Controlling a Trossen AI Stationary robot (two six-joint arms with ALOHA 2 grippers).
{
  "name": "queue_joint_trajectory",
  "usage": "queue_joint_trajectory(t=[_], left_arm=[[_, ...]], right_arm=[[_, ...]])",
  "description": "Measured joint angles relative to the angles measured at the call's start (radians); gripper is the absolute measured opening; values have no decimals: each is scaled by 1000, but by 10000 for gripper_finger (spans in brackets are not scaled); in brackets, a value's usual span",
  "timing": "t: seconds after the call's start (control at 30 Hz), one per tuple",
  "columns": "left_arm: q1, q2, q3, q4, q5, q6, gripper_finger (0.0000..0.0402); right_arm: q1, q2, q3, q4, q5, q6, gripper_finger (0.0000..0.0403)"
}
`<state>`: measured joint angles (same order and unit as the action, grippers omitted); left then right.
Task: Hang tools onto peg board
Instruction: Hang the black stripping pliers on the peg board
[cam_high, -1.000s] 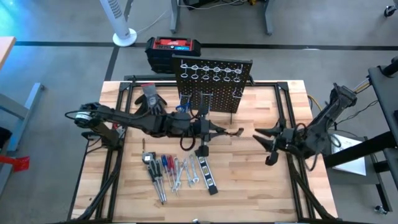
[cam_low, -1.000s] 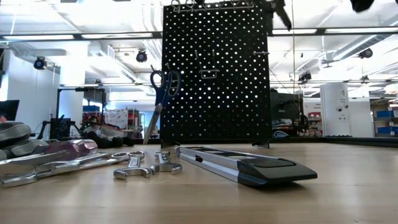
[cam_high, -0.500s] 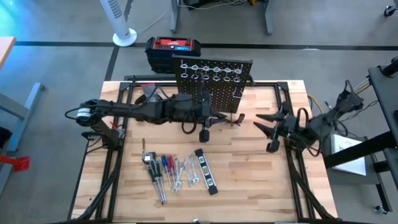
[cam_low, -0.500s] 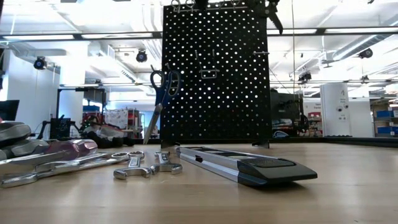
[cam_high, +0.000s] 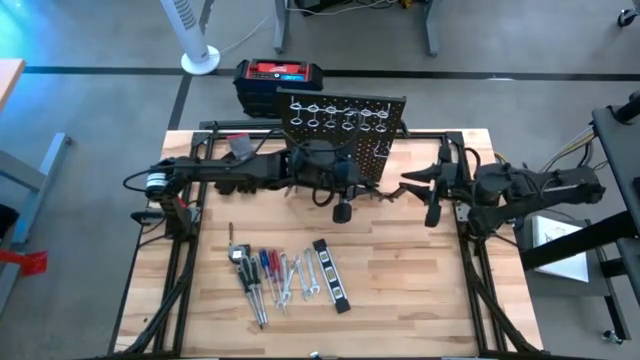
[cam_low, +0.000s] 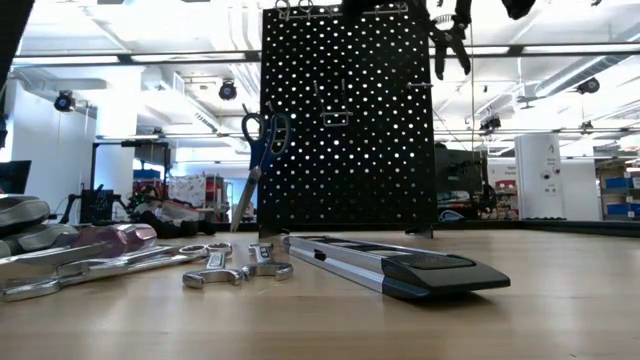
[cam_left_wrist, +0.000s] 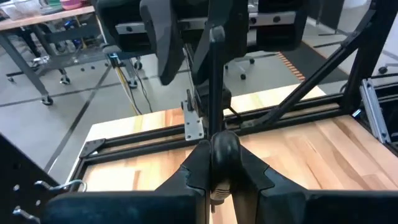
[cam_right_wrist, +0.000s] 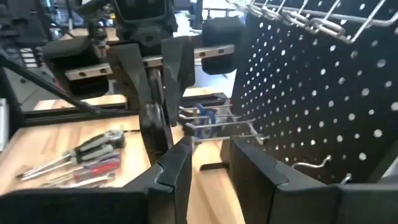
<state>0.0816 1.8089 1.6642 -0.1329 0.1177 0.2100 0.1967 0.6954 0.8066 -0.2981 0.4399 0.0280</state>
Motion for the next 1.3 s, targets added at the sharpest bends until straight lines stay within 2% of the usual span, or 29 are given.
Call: queue_joint_trajectory(t=[0.1, 0.23, 0.37, 0.47, 0.57, 0.7, 0.8, 0.87, 0.93, 1.1, 1.13, 1.3], left_arm=[[10, 6, 11, -9, 7, 0, 21], [25, 6, 11, -15, 3, -4, 21], [35, 6, 11, -13, -8, -7, 21], [39, 6, 11, -10, -26, 0, 21], [41, 6, 11, -10, -44, 9, 21], [39, 6, 11, -10, -37, 10, 21], [39, 6, 11, -13, -36, 9, 21], [40, 6, 11, -13, -33, 6, 21], [39, 6, 11, -17, -31, -2, 21], [38, 6, 11, -42, -26, -9, 21], [39, 6, 11, -43, -26, -10, 21], [39, 6, 11, -42, -27, -18, 21]], right_arm=[[0, -5, 0, -11, -20, 0, 72], [0, -12, 1, -60, 5, 17, 40], [0, -39, 1, -100, 29, 17, 38], [1, -60, 1, -123, -38, 15, 68], [1, -61, 0, -120, -103, 16, 121], [-1, -21, -1, -113, -93, -2, 196], [-7, 19, -2, -87, -74, -26, 221], [-12, 43, -2, -62, -65, -41, 209], [-15, 63, -2, -55, -64, -53, 174], [-15, 81, 1, -30, -53, -79, 29], [-15, 79, 3, -18, -51, -88, 15], [-15, 83, 4, 8, -51, -98, 2]])
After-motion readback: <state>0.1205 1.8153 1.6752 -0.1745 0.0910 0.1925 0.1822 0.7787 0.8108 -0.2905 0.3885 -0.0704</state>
